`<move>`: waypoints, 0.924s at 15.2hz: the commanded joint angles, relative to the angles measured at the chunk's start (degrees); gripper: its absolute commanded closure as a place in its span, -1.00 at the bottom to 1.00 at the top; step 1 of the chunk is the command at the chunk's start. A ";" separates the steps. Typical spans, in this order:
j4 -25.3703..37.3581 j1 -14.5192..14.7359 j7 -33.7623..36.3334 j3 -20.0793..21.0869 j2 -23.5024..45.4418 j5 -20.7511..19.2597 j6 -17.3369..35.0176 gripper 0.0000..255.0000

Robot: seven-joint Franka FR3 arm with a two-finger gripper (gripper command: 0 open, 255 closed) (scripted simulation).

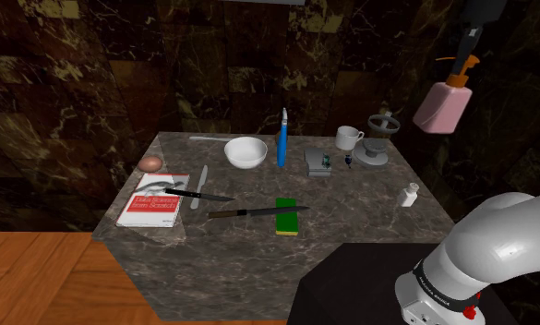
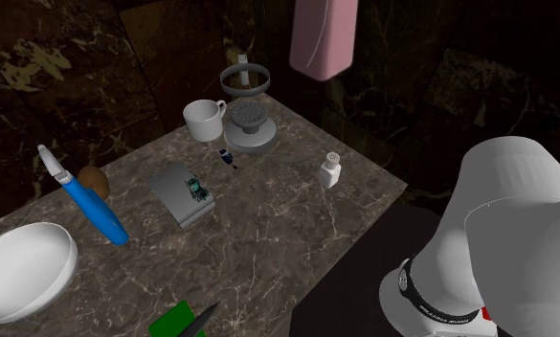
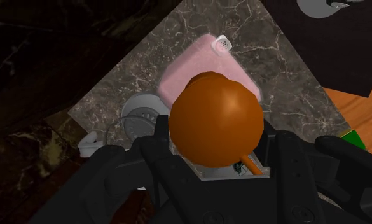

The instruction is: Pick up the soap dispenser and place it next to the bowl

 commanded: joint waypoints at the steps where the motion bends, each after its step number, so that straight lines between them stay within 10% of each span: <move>1: -0.06 0.35 1.35 1.02 0.14 0.52 -0.17 1.00; 14: -6.81 5.20 19.45 13.02 2.35 7.15 5.10 1.00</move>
